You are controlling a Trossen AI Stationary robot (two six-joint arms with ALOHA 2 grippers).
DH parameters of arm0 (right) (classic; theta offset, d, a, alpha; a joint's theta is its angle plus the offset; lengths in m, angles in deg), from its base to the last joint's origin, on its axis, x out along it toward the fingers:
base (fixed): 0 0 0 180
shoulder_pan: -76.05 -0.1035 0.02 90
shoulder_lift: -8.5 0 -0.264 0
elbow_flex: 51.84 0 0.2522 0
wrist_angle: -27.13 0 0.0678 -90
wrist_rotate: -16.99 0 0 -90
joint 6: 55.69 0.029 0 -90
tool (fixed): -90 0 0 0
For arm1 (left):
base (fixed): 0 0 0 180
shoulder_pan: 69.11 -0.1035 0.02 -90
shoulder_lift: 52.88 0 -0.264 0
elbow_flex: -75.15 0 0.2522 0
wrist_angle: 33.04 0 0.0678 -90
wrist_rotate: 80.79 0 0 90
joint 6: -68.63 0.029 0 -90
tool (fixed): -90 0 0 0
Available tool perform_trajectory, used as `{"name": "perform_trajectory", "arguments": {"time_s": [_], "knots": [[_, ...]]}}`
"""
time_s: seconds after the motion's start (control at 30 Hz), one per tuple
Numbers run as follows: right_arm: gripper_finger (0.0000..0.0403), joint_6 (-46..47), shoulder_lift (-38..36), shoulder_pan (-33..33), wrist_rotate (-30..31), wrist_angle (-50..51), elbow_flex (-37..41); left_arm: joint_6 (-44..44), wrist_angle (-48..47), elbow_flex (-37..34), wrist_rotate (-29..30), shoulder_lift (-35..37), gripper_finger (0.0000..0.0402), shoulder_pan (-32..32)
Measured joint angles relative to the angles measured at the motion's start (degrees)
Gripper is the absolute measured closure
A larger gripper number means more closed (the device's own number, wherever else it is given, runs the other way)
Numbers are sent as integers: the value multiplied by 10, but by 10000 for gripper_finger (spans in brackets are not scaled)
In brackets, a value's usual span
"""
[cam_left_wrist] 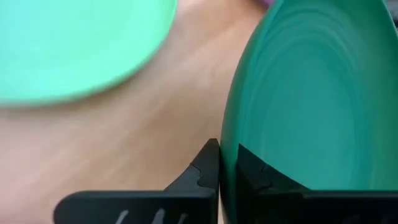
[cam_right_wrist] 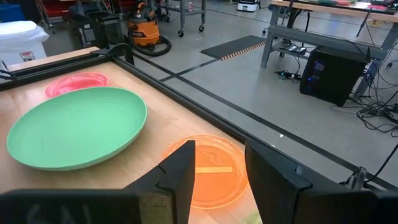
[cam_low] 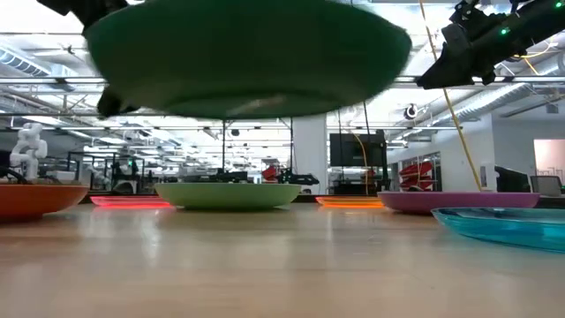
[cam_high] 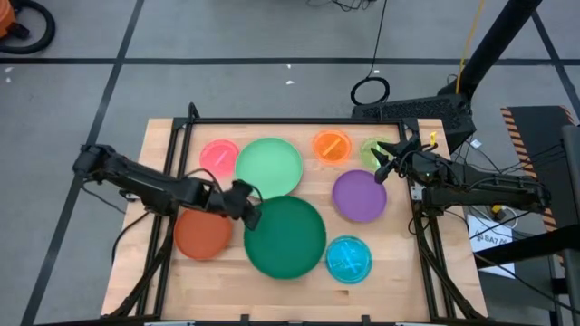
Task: Stack plastic plates
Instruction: Stack the dark green plate on top of the green plate
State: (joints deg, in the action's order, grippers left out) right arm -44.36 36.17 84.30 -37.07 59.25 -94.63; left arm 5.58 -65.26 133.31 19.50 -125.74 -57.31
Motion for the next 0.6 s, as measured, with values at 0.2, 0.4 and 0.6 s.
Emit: {"name": "perform_trajectory", "arguments": {"time_s": [0.2, 0.4, 0.6], "knots": [[271, 0, 0, 0, 0, 0, 0, 81, -23, 0, -10, 55, 389, -104], [271, 0, 0, 0, 0, -1, 0, 184, -47, 0, -57, 60, 389, -256], [271, 0, 0, 0, 1, -1, 0, 280, -59, 0, -99, 56, 389, -410]]}}
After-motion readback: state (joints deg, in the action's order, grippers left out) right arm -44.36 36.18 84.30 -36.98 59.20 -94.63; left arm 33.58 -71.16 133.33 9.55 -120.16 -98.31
